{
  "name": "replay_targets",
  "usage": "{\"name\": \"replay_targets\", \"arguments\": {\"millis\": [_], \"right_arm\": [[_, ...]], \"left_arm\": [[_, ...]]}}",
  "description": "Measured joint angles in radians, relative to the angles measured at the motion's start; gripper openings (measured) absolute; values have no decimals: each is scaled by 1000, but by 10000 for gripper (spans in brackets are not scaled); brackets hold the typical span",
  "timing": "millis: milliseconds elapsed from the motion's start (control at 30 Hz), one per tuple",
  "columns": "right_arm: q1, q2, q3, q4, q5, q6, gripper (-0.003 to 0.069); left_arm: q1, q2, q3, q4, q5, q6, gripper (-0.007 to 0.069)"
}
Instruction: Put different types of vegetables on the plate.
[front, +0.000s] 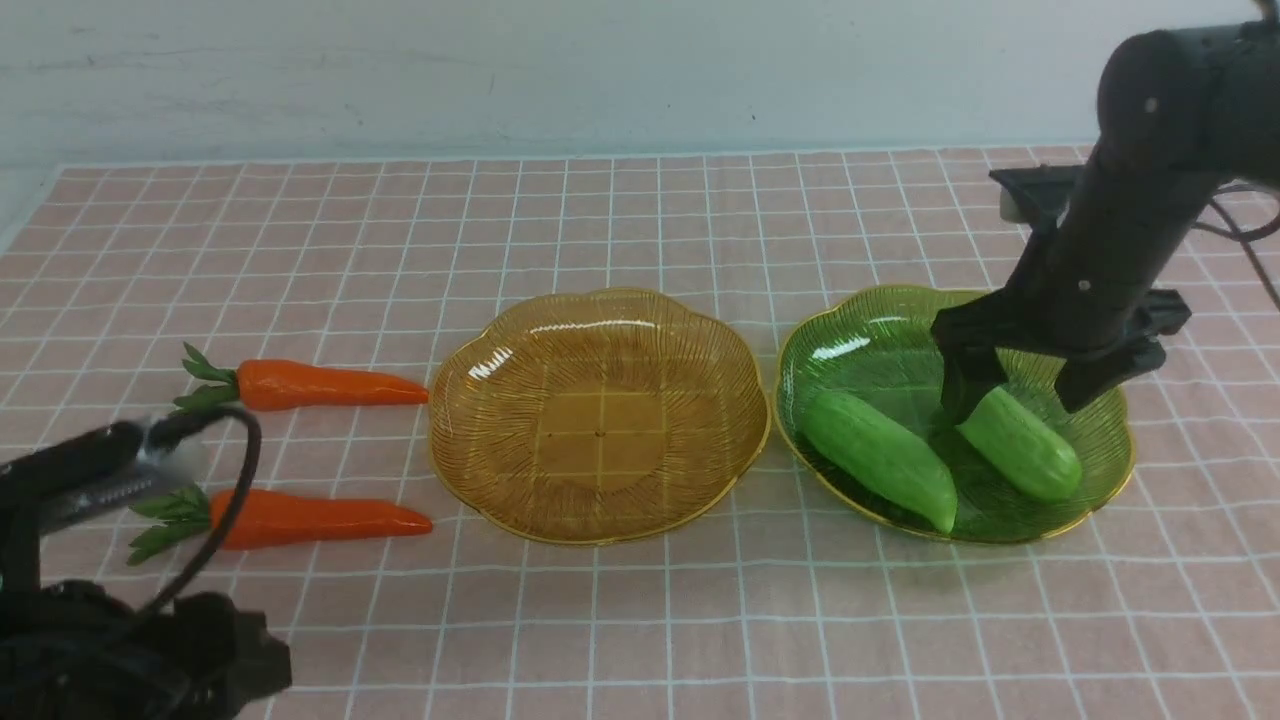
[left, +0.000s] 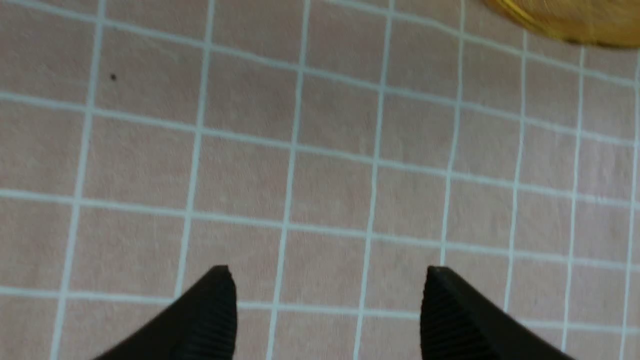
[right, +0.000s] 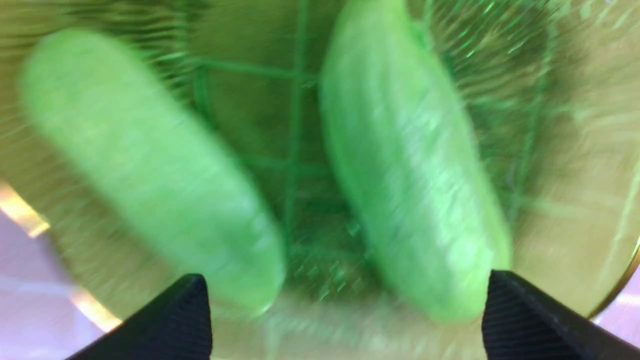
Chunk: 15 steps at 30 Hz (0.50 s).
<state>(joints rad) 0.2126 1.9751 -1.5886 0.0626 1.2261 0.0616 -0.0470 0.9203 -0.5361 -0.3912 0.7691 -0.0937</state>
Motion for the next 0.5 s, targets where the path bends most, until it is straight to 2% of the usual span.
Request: {"name": "replay_targets", "arguments": {"millis": [67,167,300,500], "right_arm": [[2,-46,31,27,-1,1,690],[8,-198,146,122,0,2,680],[12,-299,231,171,6,-3,643],[12,-331,257,173,9,-21,577]], "left_arm": [[0,55,-25,12,-44,-52,452],[0,195,-53,12,-194,-203,452],[0,351,-56,-14,-375,-317,452],[0,577,-95,-191,-622,-466,452]]}}
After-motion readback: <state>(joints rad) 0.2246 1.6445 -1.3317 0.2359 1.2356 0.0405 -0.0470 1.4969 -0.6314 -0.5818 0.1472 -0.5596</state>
